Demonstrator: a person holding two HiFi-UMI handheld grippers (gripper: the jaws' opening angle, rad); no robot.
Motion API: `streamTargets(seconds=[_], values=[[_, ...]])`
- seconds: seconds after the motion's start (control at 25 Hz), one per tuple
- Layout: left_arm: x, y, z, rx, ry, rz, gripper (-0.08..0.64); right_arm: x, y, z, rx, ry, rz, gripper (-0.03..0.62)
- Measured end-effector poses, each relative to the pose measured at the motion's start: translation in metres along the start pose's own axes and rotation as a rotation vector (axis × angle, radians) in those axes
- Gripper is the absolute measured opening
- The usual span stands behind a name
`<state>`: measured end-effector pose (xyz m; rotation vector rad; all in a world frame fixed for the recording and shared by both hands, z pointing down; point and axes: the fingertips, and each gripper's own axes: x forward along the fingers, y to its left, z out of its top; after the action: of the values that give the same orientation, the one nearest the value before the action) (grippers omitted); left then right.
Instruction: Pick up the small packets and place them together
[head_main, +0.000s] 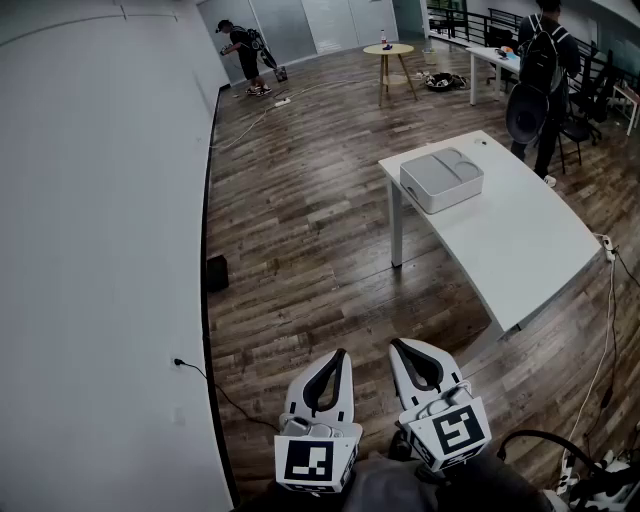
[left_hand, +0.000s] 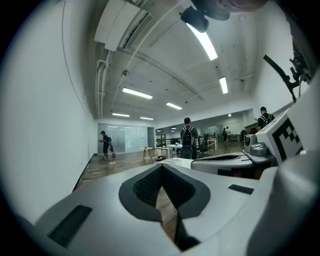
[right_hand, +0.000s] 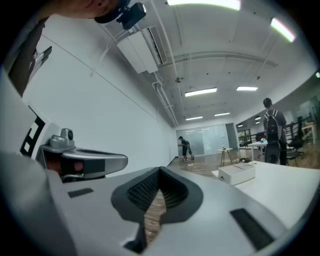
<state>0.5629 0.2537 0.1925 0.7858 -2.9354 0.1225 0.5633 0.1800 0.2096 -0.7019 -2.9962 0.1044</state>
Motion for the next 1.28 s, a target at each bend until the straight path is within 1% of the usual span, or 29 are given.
streamTargets(seconds=[0.2, 0.44, 0.64, 0.8, 0.92, 1.04, 1.12, 1.28], values=[[0.007, -0.009, -0.005, 0.005, 0.016, 0.011, 0.001, -0.002, -0.011, -0.003, 0.004, 0.008, 0.013, 0.005], [0.027, -0.012, -0.002, 0.005, -0.010, 0.050, 0.000, 0.008, -0.029, -0.004, 0.009, 0.001, 0.046, 0.005], [0.039, -0.014, -0.009, -0.006, 0.017, 0.049, 0.001, 0.017, -0.039, -0.007, 0.029, -0.003, 0.063, 0.005], [0.049, -0.004, -0.017, -0.024, 0.036, 0.051, 0.001, 0.029, -0.041, -0.013, 0.056, -0.006, 0.077, 0.005], [0.062, 0.009, -0.026, -0.046, 0.045, 0.045, 0.000, 0.047, -0.045, -0.023, 0.062, 0.025, 0.069, 0.005], [0.075, 0.029, -0.031, -0.054, 0.033, 0.030, 0.000, 0.071, -0.047, -0.029, 0.067, 0.044, 0.048, 0.006], [0.082, 0.051, -0.035, -0.068, 0.043, 0.024, 0.001, 0.092, -0.043, -0.030, 0.066, 0.050, 0.030, 0.005], [0.104, 0.111, -0.033, -0.079, 0.038, 0.008, 0.001, 0.147, -0.029, -0.029, 0.070, 0.062, 0.007, 0.005]])
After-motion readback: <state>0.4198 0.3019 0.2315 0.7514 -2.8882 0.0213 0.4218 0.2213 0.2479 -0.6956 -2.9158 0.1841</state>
